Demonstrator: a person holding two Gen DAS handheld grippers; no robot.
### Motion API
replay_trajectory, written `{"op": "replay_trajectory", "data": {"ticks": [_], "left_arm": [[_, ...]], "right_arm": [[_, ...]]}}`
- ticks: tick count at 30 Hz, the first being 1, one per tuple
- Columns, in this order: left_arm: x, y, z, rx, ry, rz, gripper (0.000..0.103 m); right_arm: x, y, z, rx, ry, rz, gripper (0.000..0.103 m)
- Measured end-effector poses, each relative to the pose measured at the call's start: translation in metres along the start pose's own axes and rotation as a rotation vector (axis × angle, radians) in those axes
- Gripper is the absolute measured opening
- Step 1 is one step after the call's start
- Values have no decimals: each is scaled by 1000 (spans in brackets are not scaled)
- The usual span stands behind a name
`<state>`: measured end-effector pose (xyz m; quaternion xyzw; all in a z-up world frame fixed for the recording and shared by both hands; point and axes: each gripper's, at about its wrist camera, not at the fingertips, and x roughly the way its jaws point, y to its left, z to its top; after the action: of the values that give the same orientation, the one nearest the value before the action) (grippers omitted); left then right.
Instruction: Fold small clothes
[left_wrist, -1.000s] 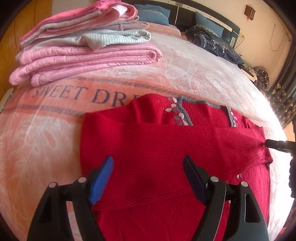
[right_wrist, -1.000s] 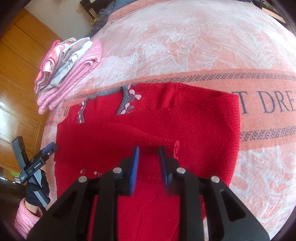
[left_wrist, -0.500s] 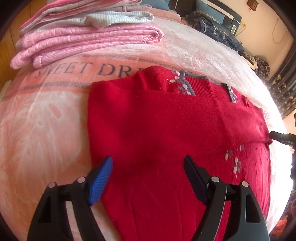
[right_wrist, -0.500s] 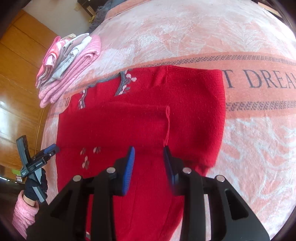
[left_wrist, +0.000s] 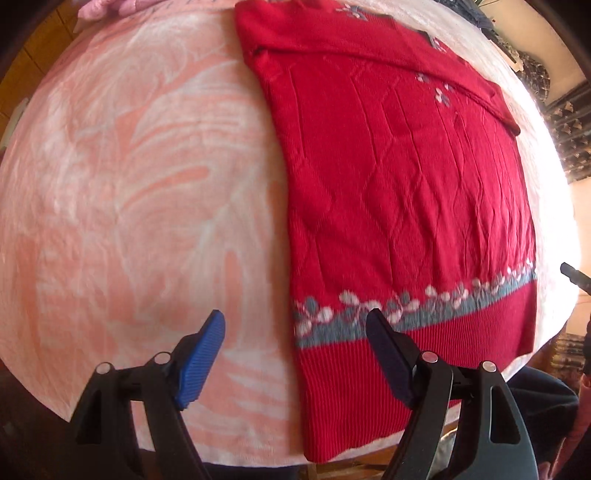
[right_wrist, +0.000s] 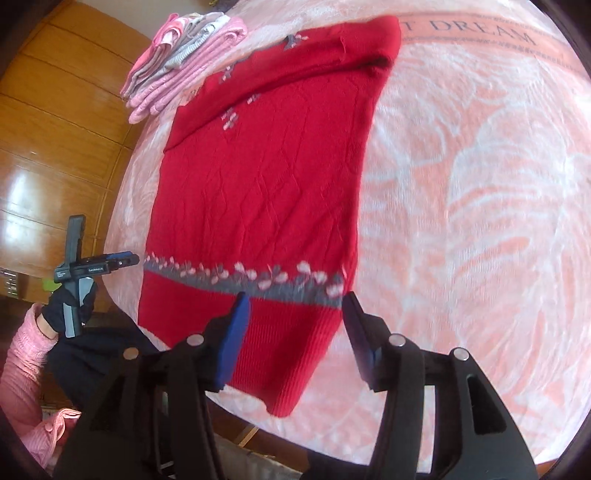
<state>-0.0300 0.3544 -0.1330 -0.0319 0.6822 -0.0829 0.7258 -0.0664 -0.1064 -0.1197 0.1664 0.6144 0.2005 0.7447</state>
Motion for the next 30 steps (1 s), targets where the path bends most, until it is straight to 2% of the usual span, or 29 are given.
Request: {"op": "replay_trajectory", "data": {"ticks": [5,13,17,18,21,23,24,25,26,30], "left_arm": [[11,-10,-35,-3,42,-1,79],[25,-21,-76,-1,67,1,79],[24,-25,-88,29,31,5,78],[22,-25,-89,21,24,-9,74],[19,-26,-97,10,17,-32,55],[18,-28,-100,11,22,-49,42],[18,-27,-100,8,25,-66,28],[19,-31,-103,0,32,-97,14],[19,-32,-103,-12,42,-136,10],[19,-31,-104,-51,45,-190,8]], "right_arm": [[20,-5,-36,63,85,19,53],[41,21,-38,-5,147,-83,53],[55,26,-41,-20,199,-114,51],[58,25,-43,-19,210,-110,50],[67,24,-48,-9,242,-104,45],[70,26,-48,-13,251,-116,34],[70,26,-48,-16,256,-112,29],[70,26,-48,-13,260,-101,16],[71,26,-48,-5,263,-84,10],[67,29,-45,7,250,-40,8]]}}
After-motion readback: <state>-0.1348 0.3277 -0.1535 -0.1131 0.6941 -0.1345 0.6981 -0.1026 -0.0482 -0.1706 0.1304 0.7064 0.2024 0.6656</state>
